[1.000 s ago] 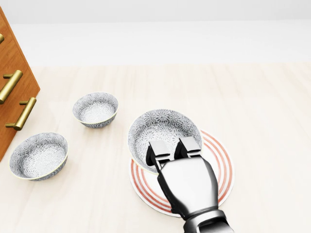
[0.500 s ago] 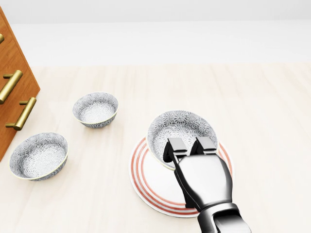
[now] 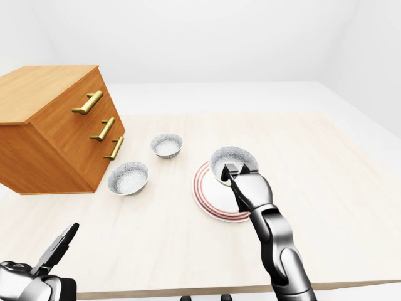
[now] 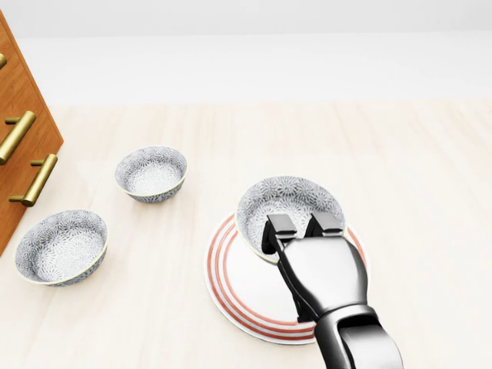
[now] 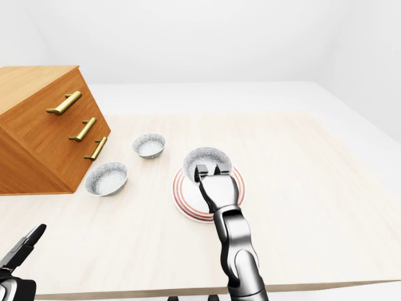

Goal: Put the bowl at the front on the plate.

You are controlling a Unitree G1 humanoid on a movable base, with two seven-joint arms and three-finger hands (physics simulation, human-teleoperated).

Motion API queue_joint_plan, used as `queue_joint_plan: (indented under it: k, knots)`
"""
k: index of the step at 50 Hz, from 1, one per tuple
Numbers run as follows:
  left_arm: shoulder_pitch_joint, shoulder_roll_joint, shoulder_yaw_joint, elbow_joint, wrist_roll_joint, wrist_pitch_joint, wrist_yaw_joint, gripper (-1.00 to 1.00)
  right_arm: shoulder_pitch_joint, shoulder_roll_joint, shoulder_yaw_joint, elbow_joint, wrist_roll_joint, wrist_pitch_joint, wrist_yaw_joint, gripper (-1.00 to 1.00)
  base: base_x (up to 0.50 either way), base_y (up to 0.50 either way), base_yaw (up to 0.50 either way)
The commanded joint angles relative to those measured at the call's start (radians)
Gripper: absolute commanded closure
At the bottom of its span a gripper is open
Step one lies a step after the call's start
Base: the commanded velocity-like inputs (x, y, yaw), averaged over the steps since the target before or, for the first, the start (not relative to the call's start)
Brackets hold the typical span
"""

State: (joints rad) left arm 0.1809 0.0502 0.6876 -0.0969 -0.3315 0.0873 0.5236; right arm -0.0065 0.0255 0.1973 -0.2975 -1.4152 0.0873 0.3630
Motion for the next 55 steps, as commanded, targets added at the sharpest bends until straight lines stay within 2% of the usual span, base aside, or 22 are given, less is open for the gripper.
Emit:
queue_joint_plan:
  k: [1,9,28,42,43,44,45,46,55]
  knots:
    - [0.0,0.001,-0.002,0.003,-0.001,0.0,0.0,-1.0,-0.028,0.005,-0.009,-0.003,-0.076,0.0,0.033,1.0,0.0,0.0,0.0]
    - [-0.003,0.003,-0.004,0.009,0.0,0.0,0.0,-1.0,-0.022,0.006,-0.014,-0.014,-0.082,0.0,0.045,1.0,0.0,0.0,0.0]
    - [0.001,0.001,-0.001,-0.005,-0.002,0.0,0.0,-1.0,0.003,0.003,-0.007,0.028,-0.036,0.0,-0.024,1.0,0.0,0.0,0.0]
    - [-0.009,0.004,-0.007,0.029,0.003,0.0,0.0,-1.0,0.024,-0.006,-0.006,0.022,-0.03,0.0,-0.033,1.0,0.0,0.0,0.0]
    - [-0.008,0.006,-0.009,0.03,0.002,0.0,0.0,-1.0,0.024,-0.006,-0.006,0.02,-0.032,0.0,-0.031,0.8,0.0,0.0,0.0]
    - [-0.008,0.007,-0.01,0.032,0.0,0.0,0.0,-1.0,0.022,-0.005,-0.006,0.015,-0.036,0.0,-0.031,-0.73,0.0,0.0,0.0]
    - [-0.008,0.007,-0.01,0.032,0.0,0.0,0.0,-1.0,0.022,-0.005,-0.006,0.015,-0.037,0.0,-0.031,-0.73,0.0,0.0,0.0]
    - [-0.007,0.008,-0.011,0.03,-0.001,0.0,0.0,-1.0,0.02,-0.005,-0.007,0.017,-0.037,0.0,-0.032,-1.0,0.0,0.0,0.0]
    - [-0.002,0.006,-0.01,0.016,-0.001,0.0,0.0,-1.0,0.01,-0.007,-0.015,-0.005,-0.054,0.0,-0.003,-1.0,0.0,0.0,0.0]
